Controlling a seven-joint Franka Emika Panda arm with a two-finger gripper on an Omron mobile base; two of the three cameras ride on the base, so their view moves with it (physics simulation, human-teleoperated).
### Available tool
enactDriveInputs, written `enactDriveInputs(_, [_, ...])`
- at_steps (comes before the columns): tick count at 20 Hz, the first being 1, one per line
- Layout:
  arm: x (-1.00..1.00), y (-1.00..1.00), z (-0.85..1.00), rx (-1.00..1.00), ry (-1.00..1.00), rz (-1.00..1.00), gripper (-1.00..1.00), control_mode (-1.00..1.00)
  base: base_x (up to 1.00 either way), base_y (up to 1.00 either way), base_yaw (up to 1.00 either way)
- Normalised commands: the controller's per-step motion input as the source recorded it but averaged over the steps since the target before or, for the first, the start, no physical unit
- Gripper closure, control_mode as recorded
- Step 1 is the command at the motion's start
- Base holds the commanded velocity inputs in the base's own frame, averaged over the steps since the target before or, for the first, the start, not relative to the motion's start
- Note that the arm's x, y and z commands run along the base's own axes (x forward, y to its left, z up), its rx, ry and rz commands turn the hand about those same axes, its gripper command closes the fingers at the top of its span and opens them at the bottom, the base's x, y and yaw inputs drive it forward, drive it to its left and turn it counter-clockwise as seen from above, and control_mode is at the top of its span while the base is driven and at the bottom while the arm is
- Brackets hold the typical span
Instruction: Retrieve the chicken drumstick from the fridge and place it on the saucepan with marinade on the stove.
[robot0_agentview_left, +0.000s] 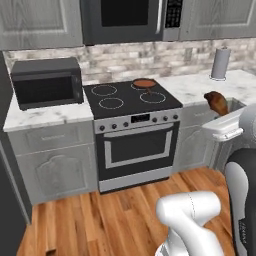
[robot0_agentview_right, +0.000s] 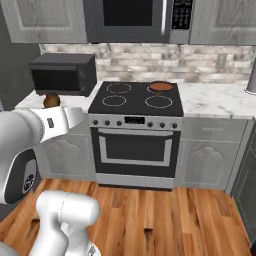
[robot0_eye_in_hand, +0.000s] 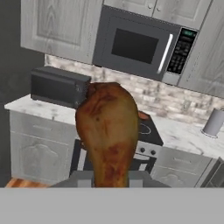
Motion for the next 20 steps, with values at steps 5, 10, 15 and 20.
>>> enactDriveInputs(5, [0.0,0.0,0.0,0.0,0.0,0.0,1.0,1.0,0.63,-0.37,0.0])
enactDriveInputs(10, [0.0,0.0,0.0,0.0,0.0,0.0,1.0,1.0,0.71,-0.37,0.0])
enactDriveInputs(15, [0.0,0.0,0.0,0.0,0.0,0.0,1.0,1.0,0.44,-0.46,0.0])
enactDriveInputs(20, [0.0,0.0,0.0,0.0,0.0,0.0,1.0,1.0,0.42,-0.52,0.0])
